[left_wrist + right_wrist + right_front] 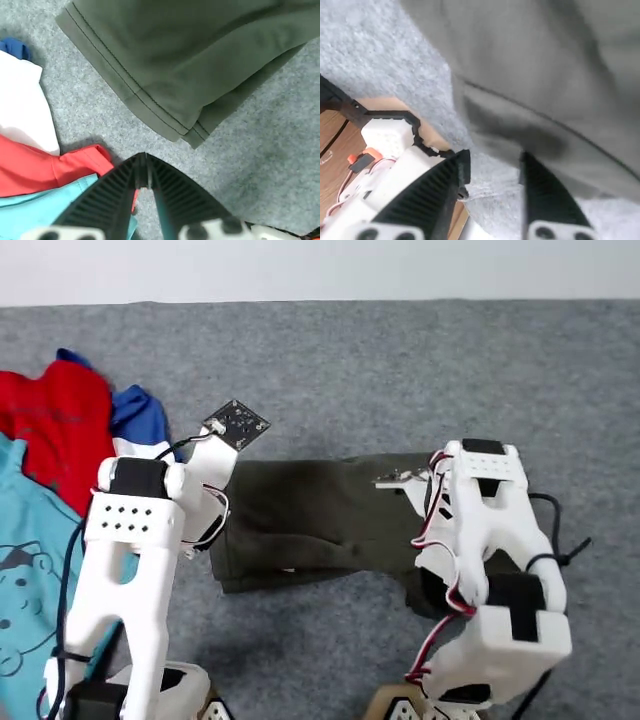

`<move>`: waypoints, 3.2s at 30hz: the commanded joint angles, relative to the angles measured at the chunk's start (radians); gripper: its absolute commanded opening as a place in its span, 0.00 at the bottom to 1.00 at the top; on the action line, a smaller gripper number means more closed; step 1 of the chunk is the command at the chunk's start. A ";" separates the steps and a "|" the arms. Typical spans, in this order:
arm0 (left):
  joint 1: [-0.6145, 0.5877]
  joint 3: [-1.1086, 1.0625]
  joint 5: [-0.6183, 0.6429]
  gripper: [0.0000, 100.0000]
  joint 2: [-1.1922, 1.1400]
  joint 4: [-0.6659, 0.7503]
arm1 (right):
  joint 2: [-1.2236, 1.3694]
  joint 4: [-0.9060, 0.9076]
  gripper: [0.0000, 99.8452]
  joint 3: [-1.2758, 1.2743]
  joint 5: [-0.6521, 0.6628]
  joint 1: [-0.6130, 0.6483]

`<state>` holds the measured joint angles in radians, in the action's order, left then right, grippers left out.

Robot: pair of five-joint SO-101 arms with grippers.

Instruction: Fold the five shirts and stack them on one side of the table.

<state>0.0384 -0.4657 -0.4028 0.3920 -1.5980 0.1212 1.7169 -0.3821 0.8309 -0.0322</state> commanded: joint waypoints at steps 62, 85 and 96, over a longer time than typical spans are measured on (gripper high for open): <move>0.150 0.265 0.038 0.00 -0.652 -0.057 | -0.653 0.067 0.20 -0.046 -0.158 -0.371; 0.219 0.110 -0.054 0.00 -0.500 -0.153 | -0.645 0.047 0.20 -0.044 -0.158 -0.369; 0.186 0.160 -0.028 0.00 -0.445 -0.046 | -0.642 -0.064 0.19 -0.044 -0.201 -0.257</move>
<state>0.2501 -0.3705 -0.4488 -0.1235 -1.6778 -0.4956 1.7246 -0.4342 0.6728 -0.3483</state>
